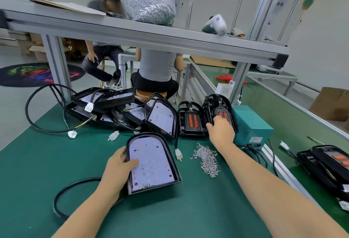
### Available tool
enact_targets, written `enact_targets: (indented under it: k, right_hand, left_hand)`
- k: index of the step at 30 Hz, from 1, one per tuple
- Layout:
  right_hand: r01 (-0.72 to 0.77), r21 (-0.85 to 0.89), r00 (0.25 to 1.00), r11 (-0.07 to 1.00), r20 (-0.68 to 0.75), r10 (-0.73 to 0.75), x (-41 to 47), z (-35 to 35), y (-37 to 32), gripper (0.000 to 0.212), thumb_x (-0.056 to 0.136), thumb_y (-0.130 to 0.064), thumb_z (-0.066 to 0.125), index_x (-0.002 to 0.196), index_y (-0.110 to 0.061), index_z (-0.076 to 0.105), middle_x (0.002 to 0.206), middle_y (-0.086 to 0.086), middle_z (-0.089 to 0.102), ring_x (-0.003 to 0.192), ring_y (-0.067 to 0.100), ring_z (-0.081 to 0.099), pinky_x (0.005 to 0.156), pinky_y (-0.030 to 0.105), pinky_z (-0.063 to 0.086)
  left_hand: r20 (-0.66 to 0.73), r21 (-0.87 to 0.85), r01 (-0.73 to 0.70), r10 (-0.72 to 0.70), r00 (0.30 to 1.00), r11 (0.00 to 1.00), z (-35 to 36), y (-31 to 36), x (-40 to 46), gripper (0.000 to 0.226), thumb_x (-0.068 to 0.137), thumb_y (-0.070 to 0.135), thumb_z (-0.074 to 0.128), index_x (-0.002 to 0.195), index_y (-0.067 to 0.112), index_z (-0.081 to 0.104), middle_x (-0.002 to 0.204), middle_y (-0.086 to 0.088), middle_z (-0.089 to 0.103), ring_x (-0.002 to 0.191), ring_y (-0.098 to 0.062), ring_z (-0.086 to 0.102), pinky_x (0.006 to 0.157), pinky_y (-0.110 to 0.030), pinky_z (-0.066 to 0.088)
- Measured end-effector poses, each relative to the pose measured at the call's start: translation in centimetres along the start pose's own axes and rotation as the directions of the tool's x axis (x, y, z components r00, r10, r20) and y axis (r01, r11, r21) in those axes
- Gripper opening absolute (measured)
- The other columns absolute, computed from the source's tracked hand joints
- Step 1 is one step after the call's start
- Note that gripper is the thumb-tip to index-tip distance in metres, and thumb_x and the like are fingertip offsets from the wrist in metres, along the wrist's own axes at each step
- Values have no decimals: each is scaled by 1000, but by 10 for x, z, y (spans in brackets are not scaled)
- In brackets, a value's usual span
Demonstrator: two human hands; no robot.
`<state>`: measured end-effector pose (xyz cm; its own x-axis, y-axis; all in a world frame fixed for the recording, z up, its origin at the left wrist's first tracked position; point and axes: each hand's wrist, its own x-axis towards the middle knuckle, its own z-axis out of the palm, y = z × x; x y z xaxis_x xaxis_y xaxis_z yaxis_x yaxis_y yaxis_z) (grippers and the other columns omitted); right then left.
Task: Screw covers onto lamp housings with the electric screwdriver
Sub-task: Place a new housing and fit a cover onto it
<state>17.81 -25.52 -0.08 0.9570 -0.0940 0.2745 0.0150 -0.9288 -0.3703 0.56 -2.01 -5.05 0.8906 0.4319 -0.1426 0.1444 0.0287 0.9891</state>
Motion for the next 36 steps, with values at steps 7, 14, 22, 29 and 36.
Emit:
enact_targets:
  k: [7, 14, 22, 29, 36]
  right_hand:
    - [23, -190, 1000, 982, -7, -24, 26, 11, -1, 25, 100, -27, 53, 94, -4, 60, 98, 14, 67, 92, 34, 64, 63, 31, 38]
    - [78, -222, 994, 972, -64, -94, 32, 12, 0, 19, 98, -10, 45, 94, -1, 61, 97, 18, 69, 92, 37, 65, 64, 33, 38]
    - [460, -7, 857, 888, -261, -445, -27, -27, -31, 31, 91, -16, 59, 63, -8, 48, 58, 3, 51, 47, 23, 44, 44, 27, 31]
    - [766, 79, 615, 637, -376, -693, -142, -17, -70, 22, 68, -12, 71, 55, -12, 52, 52, 6, 54, 43, 26, 52, 38, 28, 38]
    - [746, 15, 652, 666, -224, -725, -188, 8, -90, 31, 53, -23, 86, 52, -18, 55, 50, -3, 55, 41, 17, 52, 37, 24, 34]
  left_hand:
    - [116, -251, 293, -272, 955, 923, 9, 13, 12, 39, 75, -17, 43, 108, -1, 57, 100, -23, 69, 86, -44, 66, 78, -61, 53]
    - [158, -397, 390, -357, 921, 831, 15, 19, 17, 23, 89, 6, 53, 110, 1, 58, 96, -20, 70, 77, -34, 68, 62, -42, 55]
    - [212, -502, 382, -317, 924, 776, 17, 20, 12, 29, 91, 29, 54, 97, 4, 68, 87, -17, 74, 67, -31, 72, 67, -41, 52]
    - [252, -631, 320, -203, 946, 706, 28, 24, 3, 60, 84, 56, 53, 118, 9, 65, 116, -17, 67, 106, -31, 64, 93, -44, 50]
    - [224, -693, 217, -80, 971, 688, 27, 16, -6, 63, 94, 56, 35, 70, 19, 80, 82, -8, 75, 69, -17, 72, 49, -24, 54]
